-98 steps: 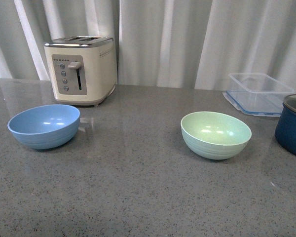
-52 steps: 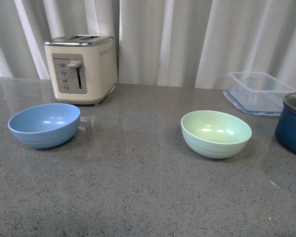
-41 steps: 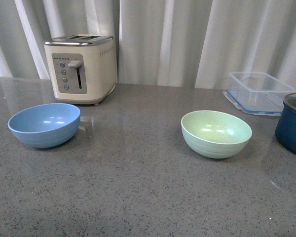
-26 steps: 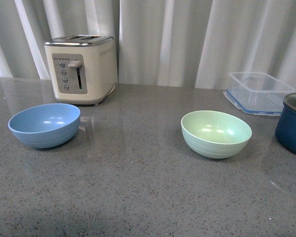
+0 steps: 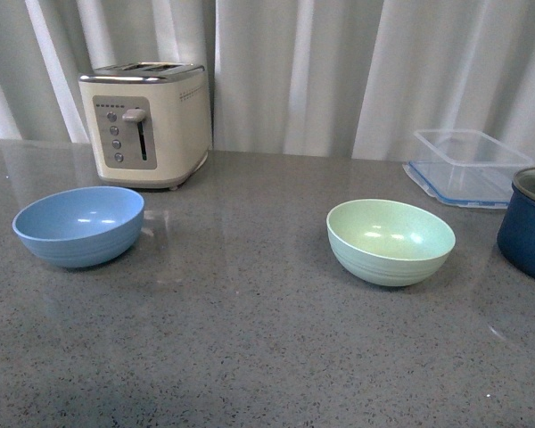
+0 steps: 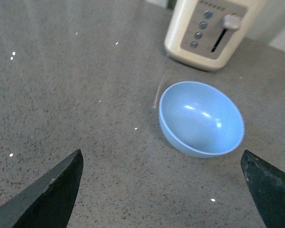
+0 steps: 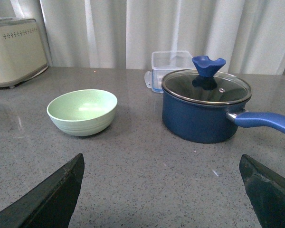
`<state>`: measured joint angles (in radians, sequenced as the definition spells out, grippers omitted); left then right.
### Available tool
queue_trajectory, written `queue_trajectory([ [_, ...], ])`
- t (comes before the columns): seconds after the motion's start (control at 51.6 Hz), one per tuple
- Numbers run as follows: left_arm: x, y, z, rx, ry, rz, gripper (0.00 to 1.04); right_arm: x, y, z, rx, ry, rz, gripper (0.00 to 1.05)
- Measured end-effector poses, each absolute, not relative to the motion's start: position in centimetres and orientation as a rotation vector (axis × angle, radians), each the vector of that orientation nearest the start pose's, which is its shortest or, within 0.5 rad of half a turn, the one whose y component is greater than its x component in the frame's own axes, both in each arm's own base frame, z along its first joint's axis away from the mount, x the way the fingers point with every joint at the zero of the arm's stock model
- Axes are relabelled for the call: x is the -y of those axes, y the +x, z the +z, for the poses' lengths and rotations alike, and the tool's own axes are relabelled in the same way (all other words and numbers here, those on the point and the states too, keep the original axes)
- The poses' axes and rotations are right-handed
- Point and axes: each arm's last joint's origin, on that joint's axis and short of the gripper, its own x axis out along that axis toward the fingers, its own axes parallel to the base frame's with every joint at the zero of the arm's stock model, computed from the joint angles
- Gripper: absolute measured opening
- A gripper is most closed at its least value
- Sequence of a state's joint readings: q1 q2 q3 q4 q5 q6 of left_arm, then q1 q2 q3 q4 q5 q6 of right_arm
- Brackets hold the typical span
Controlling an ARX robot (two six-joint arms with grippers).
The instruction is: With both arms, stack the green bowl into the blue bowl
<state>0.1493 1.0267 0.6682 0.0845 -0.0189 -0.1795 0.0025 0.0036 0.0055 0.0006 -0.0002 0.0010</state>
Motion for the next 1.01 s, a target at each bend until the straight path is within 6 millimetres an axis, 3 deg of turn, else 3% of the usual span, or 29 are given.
queue_trajectory([
  [0.155, -4.1, 26.1, 27.2, -0.331, -0.264, 0.201, 0.98, 0.0, 9.8, 16.5, 0.002, 0.001, 0.003, 0.95],
  [0.349, -3.6, 31.4, 26.0, -0.454, -0.344, 0.166, 0.98, 0.0, 9.8, 16.5, 0.002, 0.001, 0.004, 0.95],
  [0.62, -3.1, 36.5, 24.7, -0.565, -0.424, 0.197, 0.98, 0.0, 9.8, 16.5, 0.002, 0.001, 0.003, 0.95],
  [1.007, -2.6, 40.1, 23.2, -0.651, -0.454, 0.25, 0.98, 0.0, 9.8, 16.5, 0.002, 0.001, 0.003, 0.95],
])
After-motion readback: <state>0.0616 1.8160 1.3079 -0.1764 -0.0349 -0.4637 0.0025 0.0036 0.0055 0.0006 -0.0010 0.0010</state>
